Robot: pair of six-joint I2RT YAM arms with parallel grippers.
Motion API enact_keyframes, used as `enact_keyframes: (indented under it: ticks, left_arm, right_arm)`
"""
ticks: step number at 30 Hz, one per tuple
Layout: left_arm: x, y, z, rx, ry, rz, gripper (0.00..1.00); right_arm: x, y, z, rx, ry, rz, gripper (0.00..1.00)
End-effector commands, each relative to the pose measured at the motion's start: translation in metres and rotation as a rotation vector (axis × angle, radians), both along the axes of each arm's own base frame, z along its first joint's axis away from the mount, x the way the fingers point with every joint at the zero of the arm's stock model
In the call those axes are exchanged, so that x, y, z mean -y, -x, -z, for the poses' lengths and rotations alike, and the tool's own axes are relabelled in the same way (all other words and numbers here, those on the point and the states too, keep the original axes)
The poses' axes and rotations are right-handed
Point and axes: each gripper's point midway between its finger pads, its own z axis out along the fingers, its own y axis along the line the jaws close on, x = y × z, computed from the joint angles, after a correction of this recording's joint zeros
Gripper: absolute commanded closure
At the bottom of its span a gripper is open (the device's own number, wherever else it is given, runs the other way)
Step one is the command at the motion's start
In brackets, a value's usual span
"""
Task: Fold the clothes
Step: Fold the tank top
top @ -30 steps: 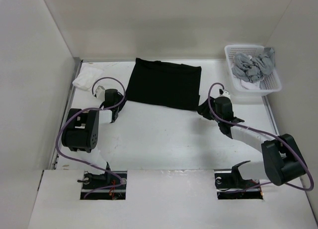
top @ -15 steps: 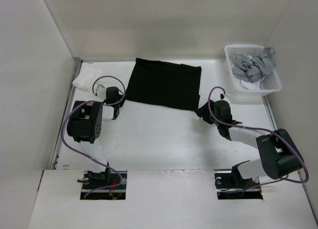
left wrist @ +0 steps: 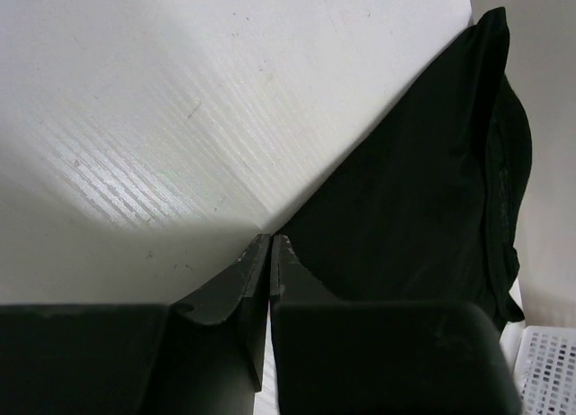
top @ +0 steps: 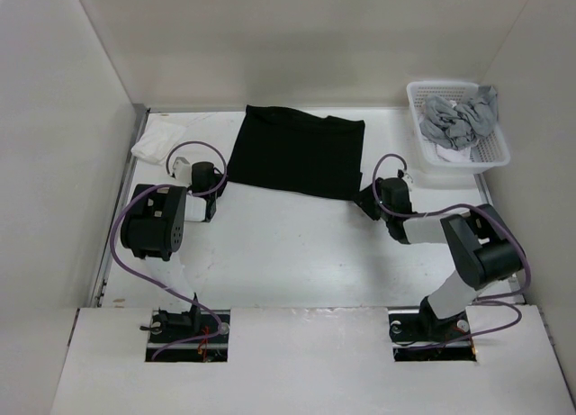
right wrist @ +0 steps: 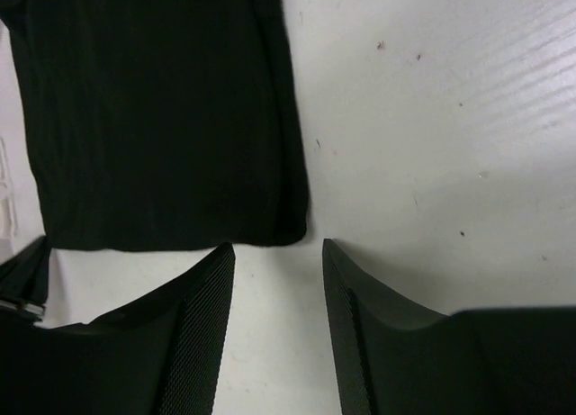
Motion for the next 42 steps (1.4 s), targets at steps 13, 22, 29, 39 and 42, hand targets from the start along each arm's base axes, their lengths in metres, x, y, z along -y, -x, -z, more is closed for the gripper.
enact_keyframes:
  ticks: [13, 22, 29, 39, 42]
  left_arm:
    - [-0.004, 0.006, -0.004, -0.009, -0.006, -0.010, 1.00]
    - [-0.004, 0.036, -0.095, 0.191, 0.010, -0.006, 1.00]
    - [-0.010, 0.118, -0.197, 0.409, 0.020, 0.019, 1.00]
    - [-0.023, 0.291, -0.410, 0.830, -0.088, 0.075, 1.00]
    - [-0.025, 0.301, -0.415, 0.834, -0.097, 0.071, 1.00]
  right_arm:
    - [0.007, -0.026, 0.001, 0.050, -0.115, 0.157, 0.96]
    - [0.014, 0.008, -0.062, 0.186, -0.066, 0.108, 0.99]
    - [0.017, 0.088, -0.165, 0.377, -0.016, 0.009, 0.99]
    - [0.023, 0.209, -0.337, 0.612, -0.143, -0.172, 0.99]
    - [0.004, 0.222, -0.352, 0.617, -0.154, -0.251, 0.98]
